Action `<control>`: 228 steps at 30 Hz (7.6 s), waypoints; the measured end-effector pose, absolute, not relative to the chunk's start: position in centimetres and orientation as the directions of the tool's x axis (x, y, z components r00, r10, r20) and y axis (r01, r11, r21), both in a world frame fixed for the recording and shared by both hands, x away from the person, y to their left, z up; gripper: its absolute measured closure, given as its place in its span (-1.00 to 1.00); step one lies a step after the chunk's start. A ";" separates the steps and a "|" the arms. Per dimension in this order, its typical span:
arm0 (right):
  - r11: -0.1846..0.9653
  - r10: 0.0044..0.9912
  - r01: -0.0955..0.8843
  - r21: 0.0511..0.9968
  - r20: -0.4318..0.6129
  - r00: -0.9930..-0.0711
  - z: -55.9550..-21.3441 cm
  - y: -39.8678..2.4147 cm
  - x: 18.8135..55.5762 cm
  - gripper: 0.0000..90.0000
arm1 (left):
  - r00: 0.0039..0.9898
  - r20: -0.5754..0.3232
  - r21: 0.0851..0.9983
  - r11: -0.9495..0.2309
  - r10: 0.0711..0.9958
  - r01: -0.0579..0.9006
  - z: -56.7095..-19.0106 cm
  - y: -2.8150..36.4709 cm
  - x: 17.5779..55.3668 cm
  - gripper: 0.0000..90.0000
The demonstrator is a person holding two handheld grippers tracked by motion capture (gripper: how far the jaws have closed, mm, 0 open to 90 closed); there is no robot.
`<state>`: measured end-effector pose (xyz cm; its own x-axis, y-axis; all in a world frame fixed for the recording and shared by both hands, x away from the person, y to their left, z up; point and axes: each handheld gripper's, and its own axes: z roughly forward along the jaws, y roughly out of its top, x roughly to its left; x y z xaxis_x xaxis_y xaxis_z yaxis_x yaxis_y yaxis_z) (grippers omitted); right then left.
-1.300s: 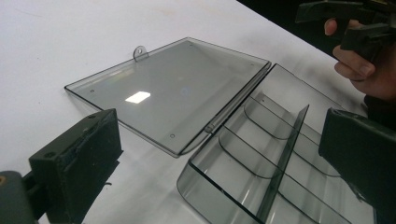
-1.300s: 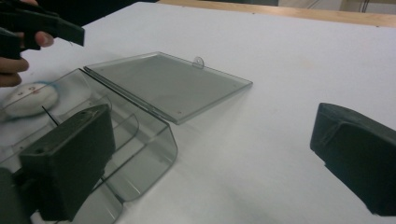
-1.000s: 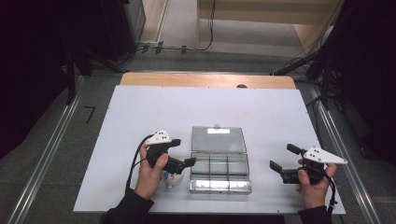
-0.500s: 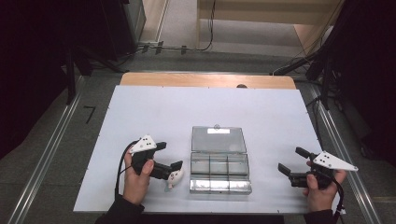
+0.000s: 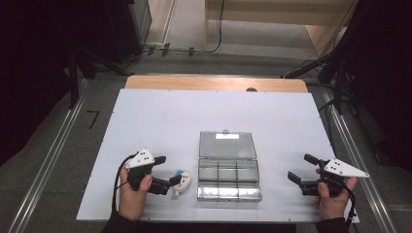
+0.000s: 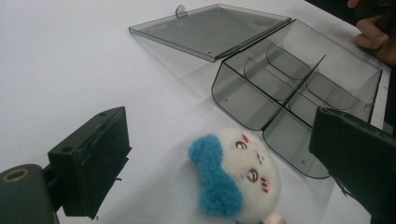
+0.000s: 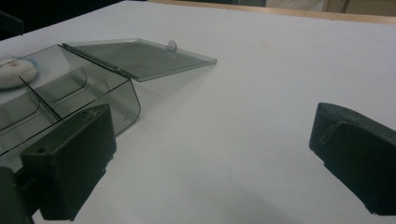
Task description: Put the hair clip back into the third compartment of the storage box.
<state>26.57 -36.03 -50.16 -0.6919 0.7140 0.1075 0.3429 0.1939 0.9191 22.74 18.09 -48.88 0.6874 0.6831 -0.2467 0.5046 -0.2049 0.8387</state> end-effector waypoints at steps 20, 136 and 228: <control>0.192 0.717 0.358 0.914 0.118 -0.687 -50.3 -36.0 26.8 -1.00 | 0.679 -0.170 0.764 -0.339 0.714 0.549 -50.8 15.1 21.5 -0.37; 0.205 0.725 0.335 0.920 0.087 -0.683 -50.5 -35.6 26.7 -1.00 | 0.795 -0.162 0.820 -0.368 0.585 0.438 -44.2 8.0 25.7 0.03; 0.209 0.721 0.332 0.920 0.084 -0.688 -50.5 -35.5 26.7 -1.00 | 0.880 -0.096 0.747 -0.551 0.464 0.372 -47.2 -2.9 28.1 -0.17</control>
<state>26.67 -35.53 -50.48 -0.6877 0.7212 0.0840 0.3317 0.2091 0.9199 28.09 -2.94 -47.23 0.8804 0.4644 -0.0961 0.3720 -0.5505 0.7474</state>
